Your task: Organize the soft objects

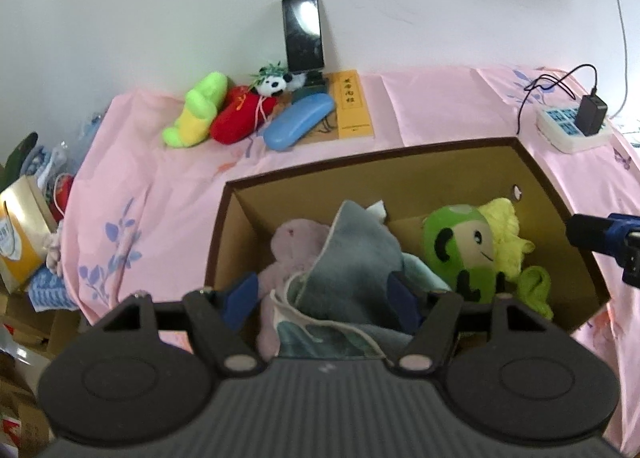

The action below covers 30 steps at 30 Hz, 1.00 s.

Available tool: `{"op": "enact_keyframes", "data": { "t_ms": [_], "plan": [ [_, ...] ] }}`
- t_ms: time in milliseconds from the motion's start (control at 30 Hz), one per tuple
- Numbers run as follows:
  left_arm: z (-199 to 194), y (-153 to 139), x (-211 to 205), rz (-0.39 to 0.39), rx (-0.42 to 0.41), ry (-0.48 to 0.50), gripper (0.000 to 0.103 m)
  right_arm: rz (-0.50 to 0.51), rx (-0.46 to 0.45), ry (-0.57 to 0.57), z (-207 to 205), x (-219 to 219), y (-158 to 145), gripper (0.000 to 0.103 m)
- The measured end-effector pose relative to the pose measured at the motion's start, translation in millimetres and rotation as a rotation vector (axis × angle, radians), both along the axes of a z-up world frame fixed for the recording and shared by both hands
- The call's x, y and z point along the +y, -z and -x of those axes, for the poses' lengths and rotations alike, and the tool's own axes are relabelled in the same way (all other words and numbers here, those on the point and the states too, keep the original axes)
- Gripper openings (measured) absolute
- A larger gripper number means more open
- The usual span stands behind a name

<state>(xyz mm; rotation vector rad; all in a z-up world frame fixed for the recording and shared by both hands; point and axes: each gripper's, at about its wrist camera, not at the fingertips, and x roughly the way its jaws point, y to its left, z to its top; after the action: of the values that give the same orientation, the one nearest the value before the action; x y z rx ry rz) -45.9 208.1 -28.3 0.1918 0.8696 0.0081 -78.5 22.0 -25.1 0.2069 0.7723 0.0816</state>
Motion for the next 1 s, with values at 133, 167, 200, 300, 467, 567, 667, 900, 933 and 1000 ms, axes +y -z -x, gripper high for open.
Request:
{"op": "enact_keyframes", "data": {
  "t_ms": [133,167,200,300,467,567,667,900,933,1000],
  "plan": [
    [-7.5,7.8,4.9,0.005,0.014,-0.015,0.069,0.012,0.002,0.013,-4.7,5.4,4.6,0.021],
    [-9.0,9.7,6.2,0.007,0.018,-0.019,0.069,0.015,0.004,0.015,-5.4,6.4,5.5,0.021],
    [-10.5,11.3,7.4,0.01,0.023,-0.021,0.069,0.018,0.006,0.019,-6.0,7.5,6.9,0.021],
    [-13.9,15.1,10.4,0.018,0.033,-0.024,0.069,0.019,0.015,0.028,-9.8,9.0,11.4,0.021],
    [-18.3,18.9,13.3,0.024,0.042,-0.028,0.069,0.025,0.027,0.039,-14.9,10.0,16.9,0.021],
    [-21.2,21.6,15.2,0.025,0.045,-0.029,0.069,0.032,0.027,0.045,-18.0,10.6,19.1,0.022],
    [-24.0,24.3,17.5,0.02,0.05,-0.038,0.069,0.033,0.03,0.046,-20.6,11.4,21.0,0.022],
    [-32.3,28.9,22.9,0.014,0.066,-0.054,0.069,0.051,0.032,0.042,-28.2,14.1,23.6,0.022],
    [-33.4,29.4,24.0,0.016,0.068,-0.054,0.069,0.053,0.034,0.042,-29.5,14.3,24.3,0.022],
    [-35.1,30.8,24.7,0.019,0.07,-0.054,0.069,0.057,0.039,0.041,-31.9,15.1,25.9,0.022]
  ]
}}
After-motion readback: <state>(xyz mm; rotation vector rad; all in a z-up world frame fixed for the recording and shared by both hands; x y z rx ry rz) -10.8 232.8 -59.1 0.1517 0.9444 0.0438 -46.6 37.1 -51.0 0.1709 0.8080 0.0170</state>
